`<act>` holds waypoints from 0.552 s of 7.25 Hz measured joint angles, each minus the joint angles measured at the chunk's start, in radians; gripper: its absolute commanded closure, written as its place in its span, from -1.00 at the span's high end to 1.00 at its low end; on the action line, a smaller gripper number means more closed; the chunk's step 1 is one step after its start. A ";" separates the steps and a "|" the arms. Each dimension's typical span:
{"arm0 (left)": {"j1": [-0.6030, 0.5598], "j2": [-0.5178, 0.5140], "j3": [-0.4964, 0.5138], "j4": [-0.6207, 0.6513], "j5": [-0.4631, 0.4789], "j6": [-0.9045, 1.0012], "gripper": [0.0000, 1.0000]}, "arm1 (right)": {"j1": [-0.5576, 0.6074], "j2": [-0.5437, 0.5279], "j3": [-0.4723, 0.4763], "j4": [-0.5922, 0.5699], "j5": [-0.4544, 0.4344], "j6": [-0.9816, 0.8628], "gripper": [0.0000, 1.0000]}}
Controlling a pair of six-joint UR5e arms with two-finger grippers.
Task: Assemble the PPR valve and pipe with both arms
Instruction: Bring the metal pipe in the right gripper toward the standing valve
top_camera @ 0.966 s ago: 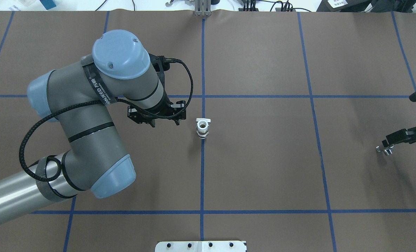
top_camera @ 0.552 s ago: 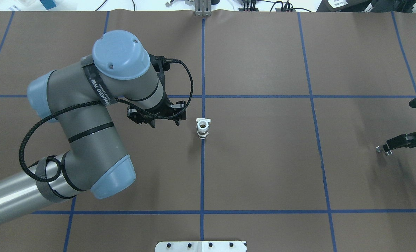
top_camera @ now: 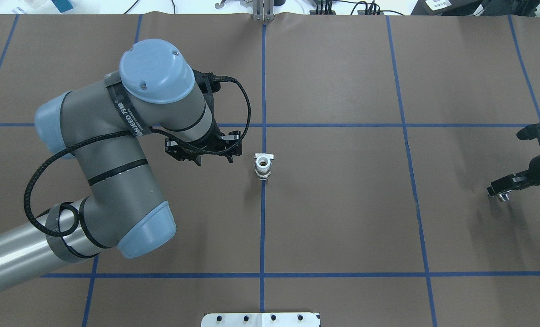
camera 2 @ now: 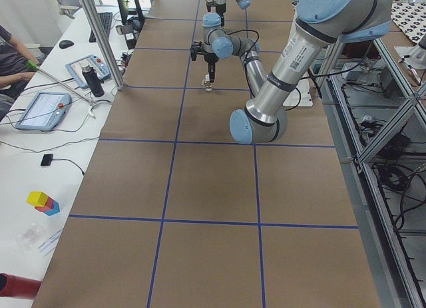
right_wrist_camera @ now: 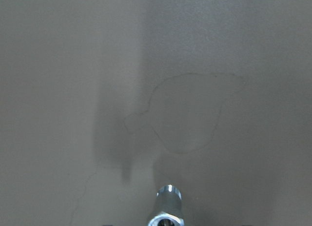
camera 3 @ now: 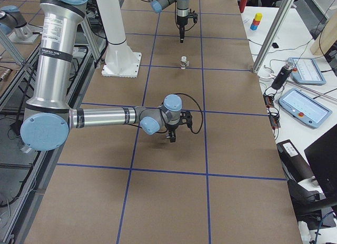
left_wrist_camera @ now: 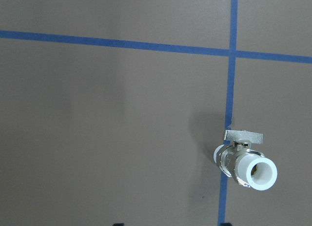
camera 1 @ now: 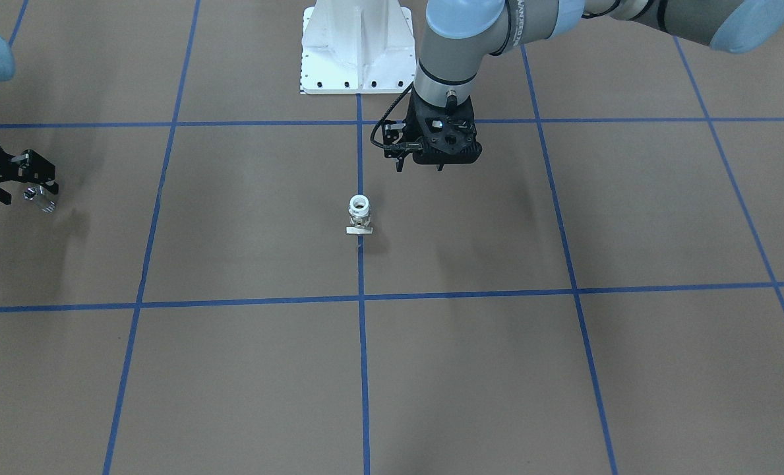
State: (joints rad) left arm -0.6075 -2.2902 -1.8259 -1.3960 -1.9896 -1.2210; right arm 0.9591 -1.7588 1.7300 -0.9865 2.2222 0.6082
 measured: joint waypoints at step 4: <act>0.000 0.000 0.000 -0.001 0.001 -0.001 0.45 | -0.004 -0.008 0.011 0.000 -0.011 -0.005 -1.00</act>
State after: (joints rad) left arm -0.6075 -2.2902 -1.8255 -1.3969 -1.9890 -1.2224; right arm 0.9547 -1.7670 1.7412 -0.9864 2.2116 0.6031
